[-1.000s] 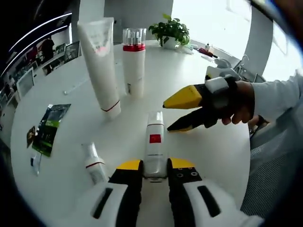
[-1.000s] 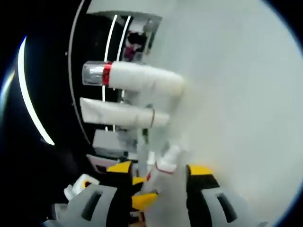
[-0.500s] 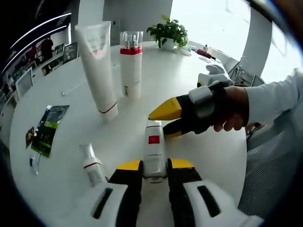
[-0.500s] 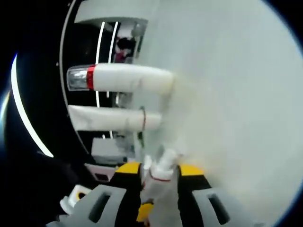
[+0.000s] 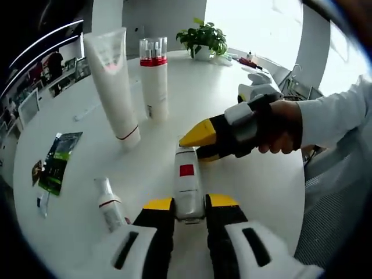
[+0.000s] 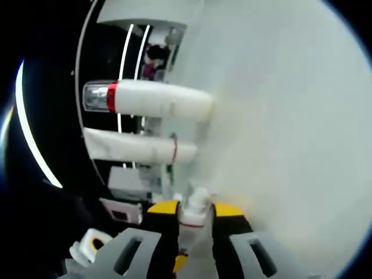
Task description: Arrange the skincare products in the storage area until every visible bottle or jar stands upright without overlapping.
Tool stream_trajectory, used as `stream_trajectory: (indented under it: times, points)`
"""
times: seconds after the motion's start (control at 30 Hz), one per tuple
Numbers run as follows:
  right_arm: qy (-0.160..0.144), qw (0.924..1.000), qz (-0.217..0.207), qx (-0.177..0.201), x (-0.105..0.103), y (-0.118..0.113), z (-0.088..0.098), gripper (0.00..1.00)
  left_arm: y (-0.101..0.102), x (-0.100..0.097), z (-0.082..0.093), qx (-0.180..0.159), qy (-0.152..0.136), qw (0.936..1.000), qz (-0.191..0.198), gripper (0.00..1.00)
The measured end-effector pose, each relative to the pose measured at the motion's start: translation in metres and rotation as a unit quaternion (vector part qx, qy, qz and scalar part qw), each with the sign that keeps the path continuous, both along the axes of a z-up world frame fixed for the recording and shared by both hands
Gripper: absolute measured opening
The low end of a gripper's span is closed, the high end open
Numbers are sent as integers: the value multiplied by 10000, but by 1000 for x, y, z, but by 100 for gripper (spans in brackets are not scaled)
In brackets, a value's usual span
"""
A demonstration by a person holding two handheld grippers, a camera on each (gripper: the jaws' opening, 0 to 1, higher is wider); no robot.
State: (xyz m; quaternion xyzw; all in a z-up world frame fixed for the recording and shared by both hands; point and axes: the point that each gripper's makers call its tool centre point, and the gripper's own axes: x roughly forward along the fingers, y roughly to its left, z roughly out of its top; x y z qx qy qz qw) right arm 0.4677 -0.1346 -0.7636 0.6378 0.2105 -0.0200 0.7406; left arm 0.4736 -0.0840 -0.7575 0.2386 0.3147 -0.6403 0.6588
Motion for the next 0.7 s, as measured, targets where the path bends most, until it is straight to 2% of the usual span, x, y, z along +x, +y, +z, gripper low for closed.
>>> stream_trajectory:
  times: [0.07, 0.13, 0.23, 0.27, 0.37, 0.47, 0.6, 0.7]
  points:
    - [-190, 9997, 5, -133, 3, -3, 6, 16, -1, 2, 2, -59, 21, 10000, 56, 21]
    - [-330, 9983, 139, -457, 4, -5, 11, 14, 0, 4, 0, -89, 9, 9999, 55, 21]
    - [-456, 9959, 216, -746, 7, -6, 18, 13, -2, 5, 0, -123, -25, 9999, 60, 21]
    - [-406, 9957, 236, -795, 7, -5, 17, 13, -2, 6, -2, -119, -57, 9999, 52, 21]
    - [-310, 9956, 270, -847, 8, -6, 11, 14, -1, 6, -4, -119, -321, 9994, -78, 21]
    - [-97, 9979, 272, -587, 6, -4, -1, 14, 1, 7, -12, -72, -447, 9988, -192, 21]
    - [-208, 9977, 259, -587, 4, -2, -3, 13, 4, 2, -13, -52, -401, 9989, -236, 22]
    - [-504, 9947, 338, -826, 8, -3, 3, 13, 5, 2, -14, -87, -393, 9988, -266, 22]
